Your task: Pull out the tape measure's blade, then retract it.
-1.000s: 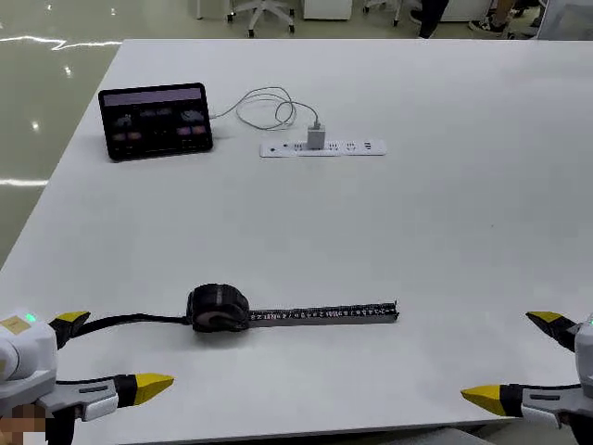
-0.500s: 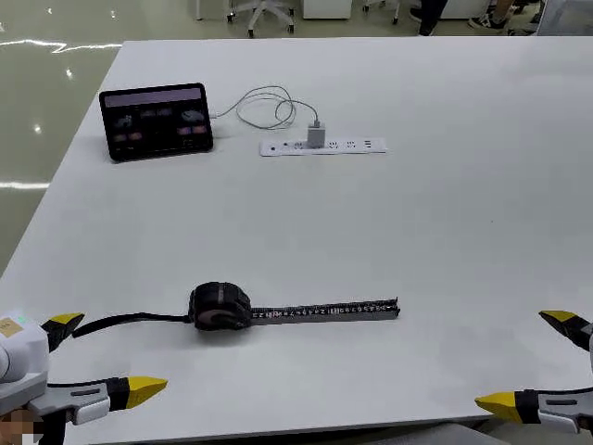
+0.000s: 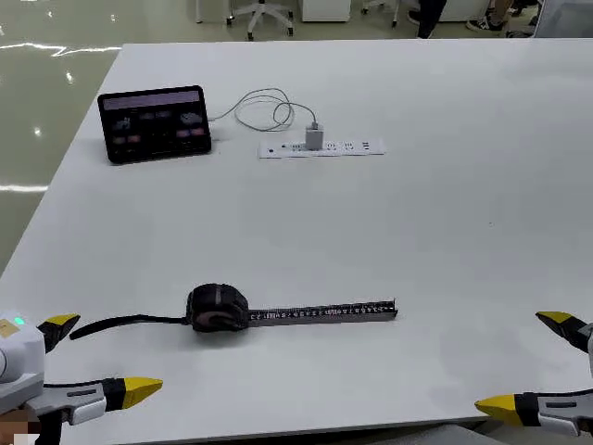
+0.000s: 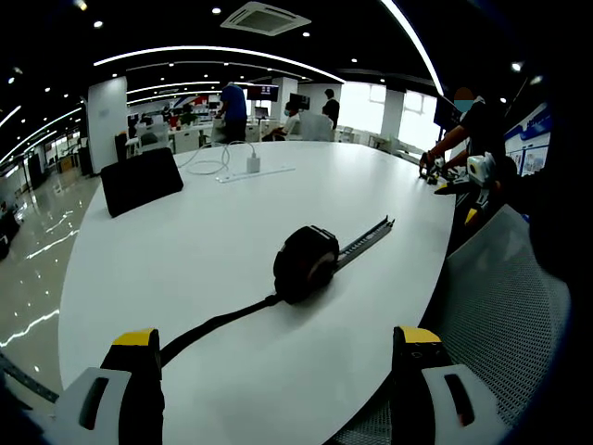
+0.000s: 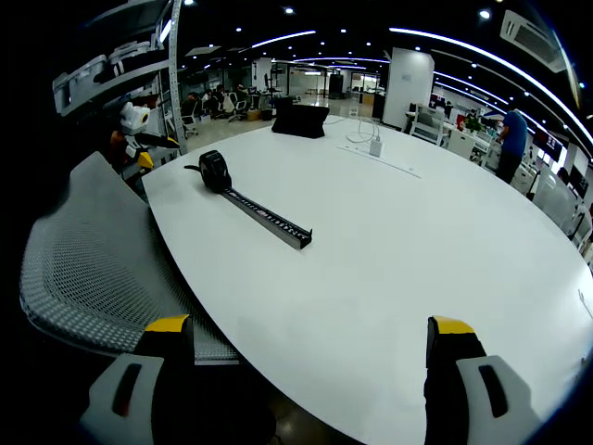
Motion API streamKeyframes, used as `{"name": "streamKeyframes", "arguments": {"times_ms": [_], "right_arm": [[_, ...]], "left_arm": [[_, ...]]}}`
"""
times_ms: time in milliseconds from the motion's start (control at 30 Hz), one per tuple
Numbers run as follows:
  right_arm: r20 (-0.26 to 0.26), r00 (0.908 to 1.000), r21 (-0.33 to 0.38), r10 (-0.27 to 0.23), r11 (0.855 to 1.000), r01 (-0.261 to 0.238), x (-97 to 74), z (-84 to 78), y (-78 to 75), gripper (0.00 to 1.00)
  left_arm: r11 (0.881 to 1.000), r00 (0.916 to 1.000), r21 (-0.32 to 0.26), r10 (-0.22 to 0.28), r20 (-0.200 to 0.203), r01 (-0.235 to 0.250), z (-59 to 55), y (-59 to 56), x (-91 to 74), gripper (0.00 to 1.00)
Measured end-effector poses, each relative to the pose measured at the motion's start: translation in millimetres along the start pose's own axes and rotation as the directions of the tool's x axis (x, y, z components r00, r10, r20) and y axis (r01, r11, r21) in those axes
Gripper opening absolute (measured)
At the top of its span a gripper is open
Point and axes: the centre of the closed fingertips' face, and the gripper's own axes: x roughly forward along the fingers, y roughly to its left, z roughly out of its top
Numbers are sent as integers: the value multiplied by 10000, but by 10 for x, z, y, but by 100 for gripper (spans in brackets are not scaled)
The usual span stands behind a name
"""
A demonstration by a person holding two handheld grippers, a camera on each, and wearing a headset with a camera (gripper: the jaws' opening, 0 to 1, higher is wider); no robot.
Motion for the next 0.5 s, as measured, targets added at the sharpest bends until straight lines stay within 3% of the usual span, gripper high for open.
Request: {"name": "streamKeyframes", "arguments": {"times_ms": [333,400,500], "right_arm": [[-212,9997,-206,143,9997,-148,48,-8,-48,100],[-427,9989,-592,206,9980,-231,97,-31,-50,98],[-573,9975,-793,411,9958,-456,173,-14,-31,99]], "left_arm": [[9998,9998,98,-160,108,159,92,-1,125,100],[9998,9995,73,-198,-256,199,87,-26,188,100],[10000,9990,35,-91,-432,93,161,-63,316,100]]}}
